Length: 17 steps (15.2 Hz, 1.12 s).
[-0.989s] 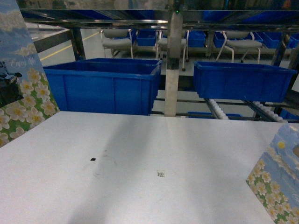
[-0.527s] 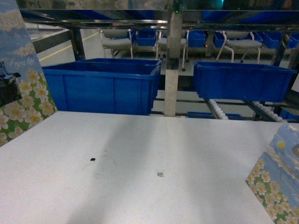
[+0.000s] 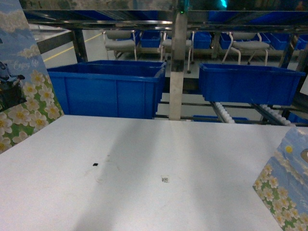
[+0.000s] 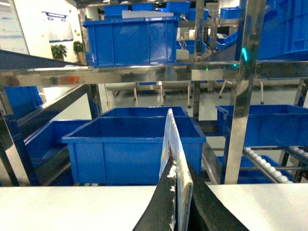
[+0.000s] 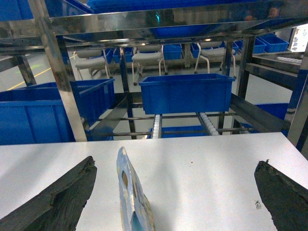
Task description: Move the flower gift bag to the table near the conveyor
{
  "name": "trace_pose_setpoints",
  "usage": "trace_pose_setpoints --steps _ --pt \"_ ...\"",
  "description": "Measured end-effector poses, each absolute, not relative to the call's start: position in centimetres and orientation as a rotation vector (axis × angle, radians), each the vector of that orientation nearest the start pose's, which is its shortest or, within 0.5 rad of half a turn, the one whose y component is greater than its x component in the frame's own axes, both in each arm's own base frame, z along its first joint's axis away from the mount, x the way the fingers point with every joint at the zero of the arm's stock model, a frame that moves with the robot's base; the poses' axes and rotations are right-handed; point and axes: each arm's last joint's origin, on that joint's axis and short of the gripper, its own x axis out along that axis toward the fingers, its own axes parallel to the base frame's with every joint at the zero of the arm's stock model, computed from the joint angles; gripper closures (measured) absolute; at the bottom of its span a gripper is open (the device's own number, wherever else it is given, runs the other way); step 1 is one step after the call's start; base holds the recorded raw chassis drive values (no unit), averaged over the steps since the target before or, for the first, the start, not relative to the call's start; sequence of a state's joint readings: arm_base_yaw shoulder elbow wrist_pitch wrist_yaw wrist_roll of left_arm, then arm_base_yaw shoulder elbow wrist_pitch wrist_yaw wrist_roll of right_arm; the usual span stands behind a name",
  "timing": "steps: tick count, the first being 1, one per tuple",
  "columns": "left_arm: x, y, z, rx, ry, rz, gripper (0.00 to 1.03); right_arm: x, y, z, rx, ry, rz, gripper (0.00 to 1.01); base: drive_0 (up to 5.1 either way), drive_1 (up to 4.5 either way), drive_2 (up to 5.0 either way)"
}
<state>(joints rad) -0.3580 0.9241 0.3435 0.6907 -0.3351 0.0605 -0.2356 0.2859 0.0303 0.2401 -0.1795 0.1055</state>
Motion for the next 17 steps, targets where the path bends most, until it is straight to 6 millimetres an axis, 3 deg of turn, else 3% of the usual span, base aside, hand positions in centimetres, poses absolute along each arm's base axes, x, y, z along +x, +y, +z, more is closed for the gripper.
trace_pose_setpoints --steps 3,6,9,14,17 --pt "21.9 -4.1 22.8 -0.020 -0.098 0.017 1.01 11.3 -2.2 17.3 0.110 0.012 -0.057 0.03 0.0 0.00 0.0" --pt "23.8 -3.0 22.1 -0.058 -0.094 0.014 1.01 11.3 -2.2 17.3 0.111 0.012 -0.057 0.03 0.0 0.00 0.0" --pt "24.9 -1.7 20.9 -0.071 -0.076 0.007 1.01 11.3 -2.2 17.3 0.111 0.012 -0.057 0.03 0.0 0.00 0.0" --pt "27.0 3.1 17.2 -0.060 -0.034 0.038 1.01 11.3 -2.2 17.3 0.111 0.012 -0.057 0.03 0.0 0.00 0.0" --pt "28.3 3.9 16.4 -0.062 -0.022 0.048 1.01 11.3 -2.2 17.3 0.111 0.012 -0.057 0.03 0.0 0.00 0.0"
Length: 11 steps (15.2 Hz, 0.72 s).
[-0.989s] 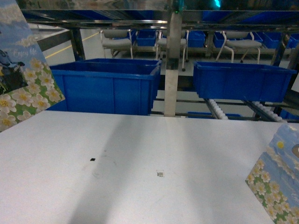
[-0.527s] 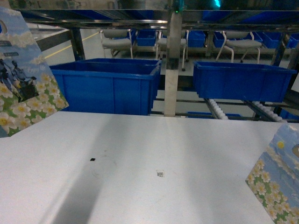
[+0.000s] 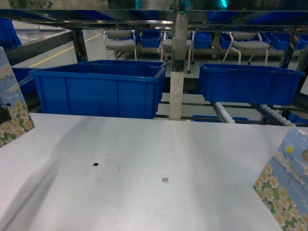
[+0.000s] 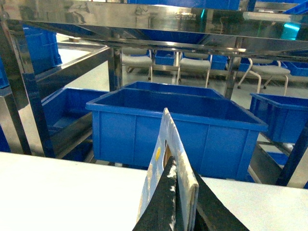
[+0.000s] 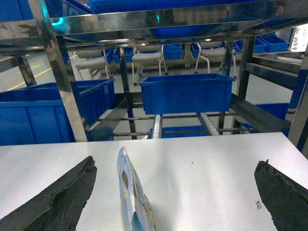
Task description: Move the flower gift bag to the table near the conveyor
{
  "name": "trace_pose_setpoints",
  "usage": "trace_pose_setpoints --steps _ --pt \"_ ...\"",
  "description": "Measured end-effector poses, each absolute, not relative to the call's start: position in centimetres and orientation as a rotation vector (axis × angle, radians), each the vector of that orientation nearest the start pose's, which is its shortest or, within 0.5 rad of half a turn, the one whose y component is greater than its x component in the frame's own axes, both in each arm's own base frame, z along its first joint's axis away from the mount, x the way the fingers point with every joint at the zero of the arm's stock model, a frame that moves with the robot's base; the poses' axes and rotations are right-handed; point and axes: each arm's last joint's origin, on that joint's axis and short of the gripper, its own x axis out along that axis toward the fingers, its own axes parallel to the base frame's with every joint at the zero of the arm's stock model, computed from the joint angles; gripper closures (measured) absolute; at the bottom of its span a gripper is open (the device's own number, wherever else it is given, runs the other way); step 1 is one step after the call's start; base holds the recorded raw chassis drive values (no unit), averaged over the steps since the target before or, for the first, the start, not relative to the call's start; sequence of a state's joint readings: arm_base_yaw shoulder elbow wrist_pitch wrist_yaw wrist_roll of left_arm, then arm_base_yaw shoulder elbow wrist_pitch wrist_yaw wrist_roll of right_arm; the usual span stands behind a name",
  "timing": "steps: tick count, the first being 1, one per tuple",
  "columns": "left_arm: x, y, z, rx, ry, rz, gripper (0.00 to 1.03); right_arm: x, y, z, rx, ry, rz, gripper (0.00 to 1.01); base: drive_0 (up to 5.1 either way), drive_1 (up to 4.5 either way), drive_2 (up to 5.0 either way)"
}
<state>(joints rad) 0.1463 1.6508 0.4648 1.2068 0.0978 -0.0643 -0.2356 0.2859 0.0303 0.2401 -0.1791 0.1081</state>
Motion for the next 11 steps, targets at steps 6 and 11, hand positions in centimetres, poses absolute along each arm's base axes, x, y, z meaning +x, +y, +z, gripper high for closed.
trace_pose_setpoints --steps 6,11 --pt "29.2 3.1 15.4 -0.065 -0.001 0.028 1.01 11.3 -2.2 17.3 0.111 0.012 -0.057 0.03 0.0 0.00 0.0" --pt "30.0 2.5 15.0 -0.073 0.002 0.029 1.01 11.3 -2.2 17.3 0.111 0.012 -0.057 0.03 0.0 0.00 0.0"
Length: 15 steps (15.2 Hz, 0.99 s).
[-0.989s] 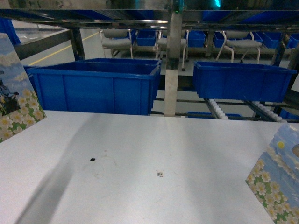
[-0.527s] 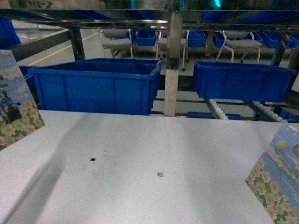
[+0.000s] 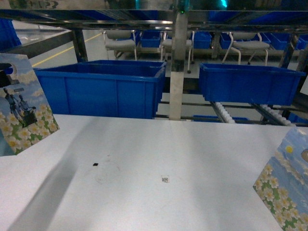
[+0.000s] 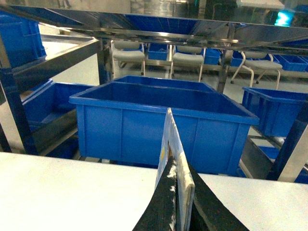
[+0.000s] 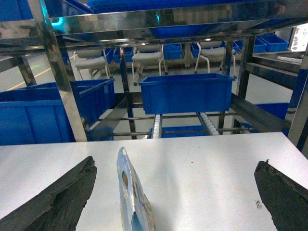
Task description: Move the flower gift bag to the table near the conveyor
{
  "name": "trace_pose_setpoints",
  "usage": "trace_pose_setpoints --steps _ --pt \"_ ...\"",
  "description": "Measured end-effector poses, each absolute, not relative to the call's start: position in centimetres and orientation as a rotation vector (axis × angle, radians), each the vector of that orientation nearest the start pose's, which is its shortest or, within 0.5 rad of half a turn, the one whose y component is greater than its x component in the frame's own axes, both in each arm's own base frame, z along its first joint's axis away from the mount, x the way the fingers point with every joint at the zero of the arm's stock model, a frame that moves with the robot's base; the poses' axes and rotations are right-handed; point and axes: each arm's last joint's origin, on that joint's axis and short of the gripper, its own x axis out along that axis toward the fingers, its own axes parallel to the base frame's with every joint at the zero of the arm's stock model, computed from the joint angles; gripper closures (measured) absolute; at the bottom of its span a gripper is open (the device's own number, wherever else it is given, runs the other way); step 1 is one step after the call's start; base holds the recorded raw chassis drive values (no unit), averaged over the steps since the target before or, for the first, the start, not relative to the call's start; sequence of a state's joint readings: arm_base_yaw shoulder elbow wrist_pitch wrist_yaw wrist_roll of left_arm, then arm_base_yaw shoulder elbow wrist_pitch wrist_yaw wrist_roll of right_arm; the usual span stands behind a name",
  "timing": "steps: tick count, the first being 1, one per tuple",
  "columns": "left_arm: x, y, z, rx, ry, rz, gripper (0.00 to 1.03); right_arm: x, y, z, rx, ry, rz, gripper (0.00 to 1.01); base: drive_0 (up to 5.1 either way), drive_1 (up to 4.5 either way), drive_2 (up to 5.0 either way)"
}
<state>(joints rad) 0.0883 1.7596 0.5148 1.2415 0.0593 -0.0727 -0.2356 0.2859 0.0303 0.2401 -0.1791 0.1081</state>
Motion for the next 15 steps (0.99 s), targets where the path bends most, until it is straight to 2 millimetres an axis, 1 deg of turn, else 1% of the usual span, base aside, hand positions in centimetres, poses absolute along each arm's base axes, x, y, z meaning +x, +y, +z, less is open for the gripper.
trace_pose_setpoints --steps 1,7,9,12,14,15 --pt "30.2 2.4 14.8 -0.075 0.006 0.031 1.01 11.3 -2.2 17.3 0.111 0.012 -0.057 0.03 0.0 0.00 0.0" --pt "33.8 0.9 12.7 -0.103 0.019 0.024 1.01 11.3 -2.2 17.3 0.111 0.012 -0.057 0.03 0.0 0.00 0.0" --pt "34.5 0.8 11.9 -0.113 0.034 0.028 1.01 11.3 -2.2 17.3 0.111 0.012 -0.057 0.03 0.0 0.00 0.0" --pt "35.4 0.0 10.5 -0.147 0.062 0.048 1.01 11.3 -2.2 17.3 0.111 0.012 -0.057 0.03 0.0 0.00 0.0" --pt "36.1 -1.8 9.9 -0.153 0.067 0.034 1.01 11.3 -2.2 17.3 0.111 0.012 -0.057 0.03 0.0 0.00 0.0" --pt "36.1 -2.8 9.6 -0.151 0.076 0.022 1.01 11.3 -2.2 17.3 0.111 0.012 -0.057 0.03 0.0 0.00 0.0"
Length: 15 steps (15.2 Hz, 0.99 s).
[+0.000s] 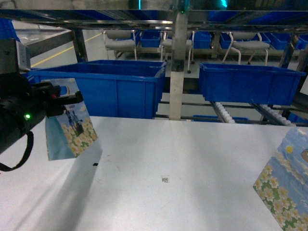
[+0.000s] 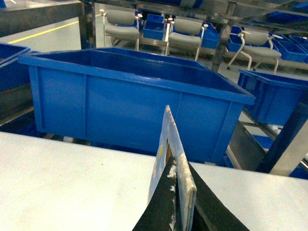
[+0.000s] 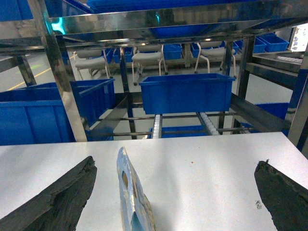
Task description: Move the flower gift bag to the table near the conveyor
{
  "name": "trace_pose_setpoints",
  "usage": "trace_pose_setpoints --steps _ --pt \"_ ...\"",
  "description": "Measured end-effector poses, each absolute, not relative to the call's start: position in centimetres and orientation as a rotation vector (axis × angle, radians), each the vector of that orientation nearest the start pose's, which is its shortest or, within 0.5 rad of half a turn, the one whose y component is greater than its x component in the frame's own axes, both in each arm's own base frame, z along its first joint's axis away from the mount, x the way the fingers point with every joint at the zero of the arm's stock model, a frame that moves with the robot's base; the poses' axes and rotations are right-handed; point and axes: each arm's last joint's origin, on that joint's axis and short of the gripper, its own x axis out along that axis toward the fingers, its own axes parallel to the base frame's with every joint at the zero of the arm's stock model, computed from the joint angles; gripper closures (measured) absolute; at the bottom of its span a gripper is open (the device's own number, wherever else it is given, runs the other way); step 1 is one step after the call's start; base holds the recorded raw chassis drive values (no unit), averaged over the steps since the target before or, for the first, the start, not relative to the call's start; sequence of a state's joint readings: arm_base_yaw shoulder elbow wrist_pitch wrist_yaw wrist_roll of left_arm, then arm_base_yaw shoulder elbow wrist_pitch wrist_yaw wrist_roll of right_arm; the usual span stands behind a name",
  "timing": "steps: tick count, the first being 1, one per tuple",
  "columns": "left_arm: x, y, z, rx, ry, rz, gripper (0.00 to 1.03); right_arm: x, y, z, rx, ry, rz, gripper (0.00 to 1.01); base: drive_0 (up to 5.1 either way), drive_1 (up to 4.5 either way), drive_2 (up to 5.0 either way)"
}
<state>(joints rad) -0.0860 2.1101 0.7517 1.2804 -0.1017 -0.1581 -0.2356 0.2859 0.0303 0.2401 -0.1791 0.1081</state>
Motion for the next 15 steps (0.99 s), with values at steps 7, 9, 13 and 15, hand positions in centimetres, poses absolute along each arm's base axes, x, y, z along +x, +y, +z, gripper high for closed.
trace_pose_setpoints --steps 7,9,13,15 --pt "35.5 -5.5 7.7 -0.143 0.135 0.005 1.01 11.3 -2.2 17.3 0.111 0.012 -0.057 0.03 0.0 0.00 0.0" --pt "35.2 -6.2 7.4 -0.150 0.140 0.007 1.01 11.3 -2.2 17.3 0.111 0.012 -0.057 0.03 0.0 0.00 0.0" --pt "33.2 -9.3 6.4 -0.134 0.184 0.006 1.01 11.3 -2.2 17.3 0.111 0.012 -0.057 0.03 0.0 0.00 0.0" --pt "32.1 -9.6 5.7 -0.131 0.220 0.010 1.01 11.3 -2.2 17.3 0.111 0.012 -0.057 0.03 0.0 0.00 0.0"
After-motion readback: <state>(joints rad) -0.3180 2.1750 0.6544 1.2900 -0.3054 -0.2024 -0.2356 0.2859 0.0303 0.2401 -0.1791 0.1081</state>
